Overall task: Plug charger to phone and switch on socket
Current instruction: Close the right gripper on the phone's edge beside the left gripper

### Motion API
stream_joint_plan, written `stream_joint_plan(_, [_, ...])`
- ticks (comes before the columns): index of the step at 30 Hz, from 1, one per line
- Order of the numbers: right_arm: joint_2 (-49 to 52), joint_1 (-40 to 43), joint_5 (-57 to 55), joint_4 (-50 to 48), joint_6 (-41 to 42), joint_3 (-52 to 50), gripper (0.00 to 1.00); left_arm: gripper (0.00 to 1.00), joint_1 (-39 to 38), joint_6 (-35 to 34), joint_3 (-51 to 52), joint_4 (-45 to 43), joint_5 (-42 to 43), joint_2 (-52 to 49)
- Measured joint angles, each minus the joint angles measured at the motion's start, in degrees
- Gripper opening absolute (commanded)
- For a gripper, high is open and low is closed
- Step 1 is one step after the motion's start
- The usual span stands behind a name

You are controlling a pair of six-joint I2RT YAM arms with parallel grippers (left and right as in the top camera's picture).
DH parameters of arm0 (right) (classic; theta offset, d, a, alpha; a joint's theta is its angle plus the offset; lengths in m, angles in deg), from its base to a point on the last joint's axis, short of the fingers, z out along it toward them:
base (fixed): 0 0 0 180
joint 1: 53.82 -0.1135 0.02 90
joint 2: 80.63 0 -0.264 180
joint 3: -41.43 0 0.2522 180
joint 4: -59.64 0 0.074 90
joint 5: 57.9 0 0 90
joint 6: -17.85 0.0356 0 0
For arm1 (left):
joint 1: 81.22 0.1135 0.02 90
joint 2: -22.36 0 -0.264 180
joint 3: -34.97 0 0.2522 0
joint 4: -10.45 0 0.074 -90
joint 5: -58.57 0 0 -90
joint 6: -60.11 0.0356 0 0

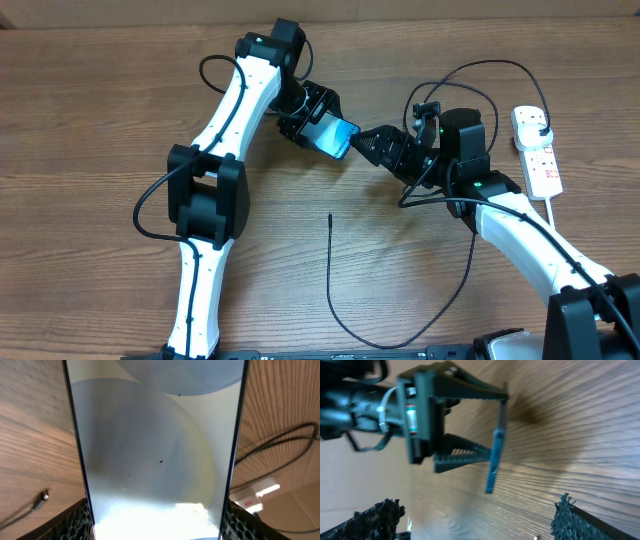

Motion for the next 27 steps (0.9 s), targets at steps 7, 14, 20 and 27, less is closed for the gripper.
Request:
stream_joint_plan(7, [0.0, 0.02, -3.02, 1.29, 0.31, 0.0, 1.0, 0.04, -1.14, -0.22, 0.0, 0.0, 2.75, 0.0])
stream_joint_plan(14, [0.0, 0.0, -5.29, 2.86, 0.26, 0.0, 1.0, 0.04, -3.54, -0.22, 0.0, -0.13, 3.89, 0.0])
stream_joint_plan(20, [0.15, 0.0, -7.43, 4.33, 0.33, 0.0, 1.0, 0.04, -6.29, -0.42, 0.0, -0.5, 4.55, 0.0])
stream_joint_plan(27, [0.15, 0.0, -8.87, 5.27, 0.33, 0.0, 1.0, 0.04, -8.41, -1.27, 0.0, -2.23, 5.53, 0.0])
